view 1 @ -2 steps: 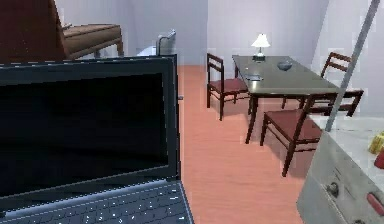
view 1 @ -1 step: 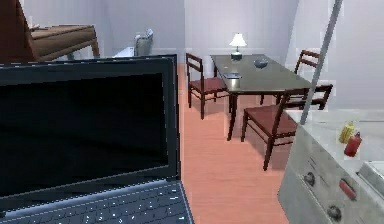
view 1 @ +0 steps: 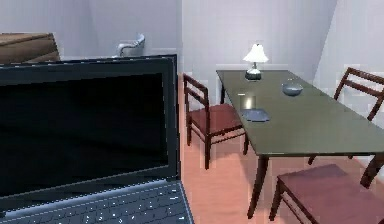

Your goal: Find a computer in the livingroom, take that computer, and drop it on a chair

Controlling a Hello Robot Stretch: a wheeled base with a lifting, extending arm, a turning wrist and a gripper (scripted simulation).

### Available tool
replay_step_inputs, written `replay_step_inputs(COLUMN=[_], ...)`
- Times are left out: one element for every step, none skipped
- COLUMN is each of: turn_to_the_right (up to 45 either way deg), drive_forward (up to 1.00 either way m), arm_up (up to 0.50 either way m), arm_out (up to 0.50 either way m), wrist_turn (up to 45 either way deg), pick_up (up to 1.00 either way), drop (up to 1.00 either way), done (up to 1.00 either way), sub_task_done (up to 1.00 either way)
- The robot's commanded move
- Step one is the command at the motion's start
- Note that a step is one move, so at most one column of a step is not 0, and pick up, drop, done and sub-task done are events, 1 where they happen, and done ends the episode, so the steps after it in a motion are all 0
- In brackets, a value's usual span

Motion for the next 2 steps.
replay_step_inputs(turn_to_the_right=[6.0,0.0], drive_forward=[0.00,0.45], arm_up=[0.00,0.00], arm_out=[0.00,0.00], wrist_turn=[0.0,0.0], pick_up=[0.00,0.00], drop=[0.00,0.00], done=[0.00,0.00], sub_task_done=[0.00,0.00])
